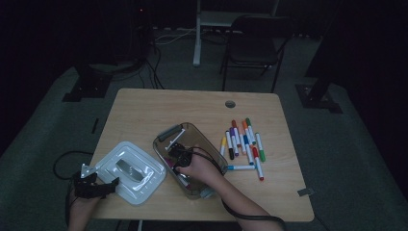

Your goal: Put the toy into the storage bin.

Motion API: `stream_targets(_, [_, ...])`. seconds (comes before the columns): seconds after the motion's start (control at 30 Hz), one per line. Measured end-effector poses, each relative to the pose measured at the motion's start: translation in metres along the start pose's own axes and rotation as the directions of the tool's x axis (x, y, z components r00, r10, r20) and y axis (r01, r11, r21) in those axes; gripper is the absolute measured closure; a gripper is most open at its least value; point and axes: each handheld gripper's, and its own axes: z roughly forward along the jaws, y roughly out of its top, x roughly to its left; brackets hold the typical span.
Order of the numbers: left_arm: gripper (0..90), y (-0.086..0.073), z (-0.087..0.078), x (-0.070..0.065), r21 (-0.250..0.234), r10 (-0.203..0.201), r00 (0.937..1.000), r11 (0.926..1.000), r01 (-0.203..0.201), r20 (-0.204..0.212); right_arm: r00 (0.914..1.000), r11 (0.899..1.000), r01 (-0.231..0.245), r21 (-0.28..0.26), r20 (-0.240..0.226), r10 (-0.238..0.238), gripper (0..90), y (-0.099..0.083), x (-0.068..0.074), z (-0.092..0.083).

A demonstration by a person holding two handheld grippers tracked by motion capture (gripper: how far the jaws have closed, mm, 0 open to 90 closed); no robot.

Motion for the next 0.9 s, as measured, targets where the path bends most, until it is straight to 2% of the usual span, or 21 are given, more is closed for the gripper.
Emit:
stream_targets(0.1, [0.5, 0.000, 0.000, 0.000, 0.000, 0.000, 1.0000, 1.0000, 0.000, 0.000, 0.9999, 1.000, 0.012, 0.004, 0.006, -0.012, 72.5, 0.000, 0.001, 0.001])
stream_targets(0.17, [0.5, 0.000, 0.000, 0.000, 0.000, 0.000, 1.0000, 1.0000, 0.000, 0.000, 0.9997, 1.000, 0.020, -0.012, 0.017, -0.020, 69.8, 0.000, 0.001, -0.001])
stream_targets(0.27, [0.5, 0.000, 0.000, 0.000, 0.000, 0.000, 1.0000, 1.0000, 0.000, 0.000, 0.9981, 0.998, 0.044, -0.052, 0.046, -0.041, 64.5, -0.001, 0.000, -0.009])
stream_targets(0.37, [0.5, 0.000, 0.000, 0.000, 0.000, 0.000, 1.0000, 1.0000, 0.000, 0.000, 0.9969, 0.994, 0.065, -0.091, 0.051, -0.061, 60.1, -0.002, 0.000, -0.017])
stream_targets(0.53, [0.5, 0.000, 0.000, 0.000, 0.000, 0.001, 1.0000, 1.0000, -0.001, 0.000, 0.9943, 0.984, 0.093, -0.149, 0.066, -0.084, 56.7, -0.004, 0.001, -0.027])
stream_targets(0.63, [0.5, 0.000, 0.000, 0.000, -0.002, 0.003, 1.0000, 1.0000, -0.003, 0.000, 0.9910, 0.978, 0.107, -0.181, 0.098, -0.090, 55.1, -0.007, 0.000, -0.036])
stream_targets(0.7, [0.5, 0.000, 0.000, 0.000, -0.002, 0.002, 1.0000, 1.0000, -0.002, 0.000, 0.9889, 0.975, 0.115, -0.187, 0.114, -0.095, 57.2, -0.008, 0.000, -0.042])
stream_targets(0.8, [0.5, 0.000, 0.000, 0.000, -0.002, 0.001, 1.0000, 1.0000, -0.001, 0.000, 0.9897, 0.969, 0.123, -0.213, 0.099, -0.104, 56.6, -0.011, 0.001, -0.050])
stream_targets(0.9, [0.5, 0.000, 0.000, 0.000, -0.002, 0.001, 1.0000, 1.0000, -0.001, 0.000, 0.9889, 0.957, 0.138, -0.256, 0.088, -0.120, 51.9, -0.015, 0.003, -0.058])
